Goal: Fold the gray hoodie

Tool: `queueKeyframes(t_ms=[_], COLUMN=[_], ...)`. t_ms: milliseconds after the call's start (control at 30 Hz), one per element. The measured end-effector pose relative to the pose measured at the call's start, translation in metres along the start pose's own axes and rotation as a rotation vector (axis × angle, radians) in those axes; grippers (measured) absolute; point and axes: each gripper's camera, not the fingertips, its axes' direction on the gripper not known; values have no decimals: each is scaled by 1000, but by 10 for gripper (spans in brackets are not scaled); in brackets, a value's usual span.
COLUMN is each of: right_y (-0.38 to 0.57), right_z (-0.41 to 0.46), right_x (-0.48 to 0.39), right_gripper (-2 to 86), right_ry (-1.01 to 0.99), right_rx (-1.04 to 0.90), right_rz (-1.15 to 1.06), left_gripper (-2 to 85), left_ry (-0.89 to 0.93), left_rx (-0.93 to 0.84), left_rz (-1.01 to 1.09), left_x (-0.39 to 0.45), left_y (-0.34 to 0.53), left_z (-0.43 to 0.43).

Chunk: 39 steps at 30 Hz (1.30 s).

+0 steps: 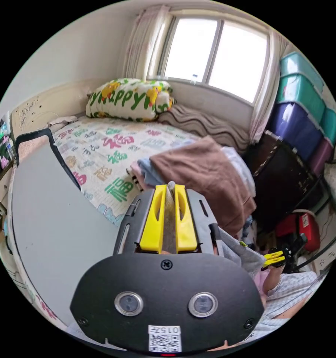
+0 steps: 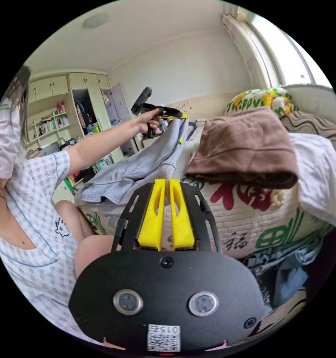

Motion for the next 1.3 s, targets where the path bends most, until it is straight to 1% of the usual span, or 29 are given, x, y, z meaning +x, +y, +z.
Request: queueKeyframes(t_ms=[67, 133, 267, 300, 333, 400, 433, 500, 533, 600, 633, 700, 767, 867, 967, 1067, 1133, 1233, 1300], right_y=[-13, -26, -57, -65, -68, -77, -78, -74, -71, -53, -48, -30, -23, -19, -12, -3, -4, -16, -35], right_z=[-12, -16, 9, 25, 34, 77, 89, 138, 151, 203, 214, 239, 247, 252, 262, 268, 261, 245, 229], right_x=[-25, -57, -150, -178, -191, -242, -255, -306, -318, -360, -368, -398, -415, -440, -456, -464, -465, -457, -441], right_gripper=[5, 7, 10, 11, 11, 10, 9, 9, 9, 8, 8, 8, 8, 10, 16, 32, 48, 68, 58], right_ry=[-12, -65, -295, -377, -422, -607, -648, -745, -751, -768, -764, -722, -706, -678, -629, -583, -601, -711, -923], right_rx=[33, 51, 39, 16, -4, -104, -135, -269, -301, -449, -487, -565, -586, -580, -619, -684, -676, -699, -648], right_rz=[-62, -150, -382, -441, -467, -541, -553, -608, -622, -652, -663, -712, -742, -778, -809, -845, -857, -857, -786], left_gripper=[19, 18, 17, 17, 18, 18, 19, 22, 23, 28, 29, 29, 25, 18, 15, 20, 28, 50, 68], left_ry=[42, 72, 171, 191, 199, 215, 214, 195, 191, 178, 177, 217, 247, 274, 226, 232, 214, 131, 67], left_rx=[63, 121, 303, 358, 383, 467, 482, 525, 524, 500, 498, 538, 523, 557, 519, 501, 485, 474, 466], left_rz=[10, 14, -75, -113, -133, -208, -229, -338, -378, -518, -555, -664, -708, -725, -730, -765, -768, -753, -722], left_x=[-3, -12, -65, -85, -96, -137, -148, -192, -204, -247, -256, -284, -298, -304, -301, -298, -293, -276, -259], left_y=[-1, 5, 53, 75, 87, 144, 159, 226, 242, 302, 317, 364, 380, 385, 375, 372, 369, 361, 348], left_z=[-44, -92, -218, -253, -270, -333, -347, -389, -395, -409, -410, -411, -414, -427, -440, -449, -457, -481, -498])
